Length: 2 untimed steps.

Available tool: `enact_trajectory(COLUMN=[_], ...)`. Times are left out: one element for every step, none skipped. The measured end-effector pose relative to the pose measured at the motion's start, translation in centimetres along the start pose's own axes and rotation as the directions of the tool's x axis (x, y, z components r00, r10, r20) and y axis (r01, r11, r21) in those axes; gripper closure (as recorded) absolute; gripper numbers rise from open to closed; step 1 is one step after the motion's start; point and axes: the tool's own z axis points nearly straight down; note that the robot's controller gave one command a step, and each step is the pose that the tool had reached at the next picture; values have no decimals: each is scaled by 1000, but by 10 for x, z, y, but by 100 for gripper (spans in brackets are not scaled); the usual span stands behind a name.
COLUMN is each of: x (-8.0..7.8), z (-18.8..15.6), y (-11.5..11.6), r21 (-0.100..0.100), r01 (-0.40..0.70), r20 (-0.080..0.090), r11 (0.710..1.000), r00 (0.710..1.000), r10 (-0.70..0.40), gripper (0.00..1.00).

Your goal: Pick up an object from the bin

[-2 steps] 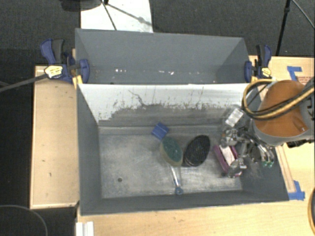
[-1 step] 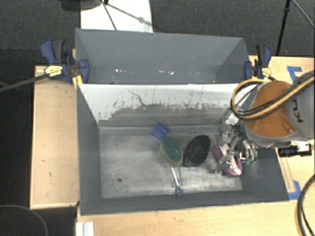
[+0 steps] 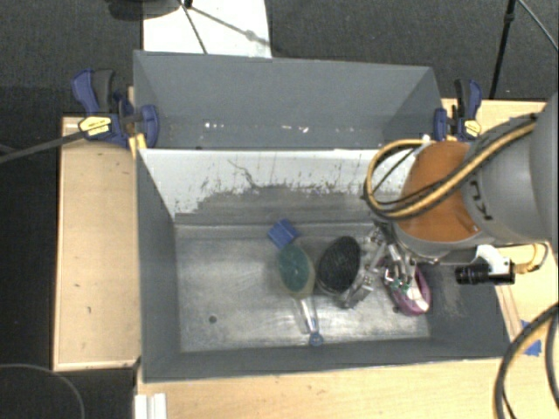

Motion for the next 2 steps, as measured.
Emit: enact_trajectory(x=[34,91], z=[-4,-22], y=[54,112], r21=[-1,-4], r01=[143,399], r20=[-11,-8], r11=[990,917], r00=[990,917], r10=[-143,-399], gripper=[0,0])
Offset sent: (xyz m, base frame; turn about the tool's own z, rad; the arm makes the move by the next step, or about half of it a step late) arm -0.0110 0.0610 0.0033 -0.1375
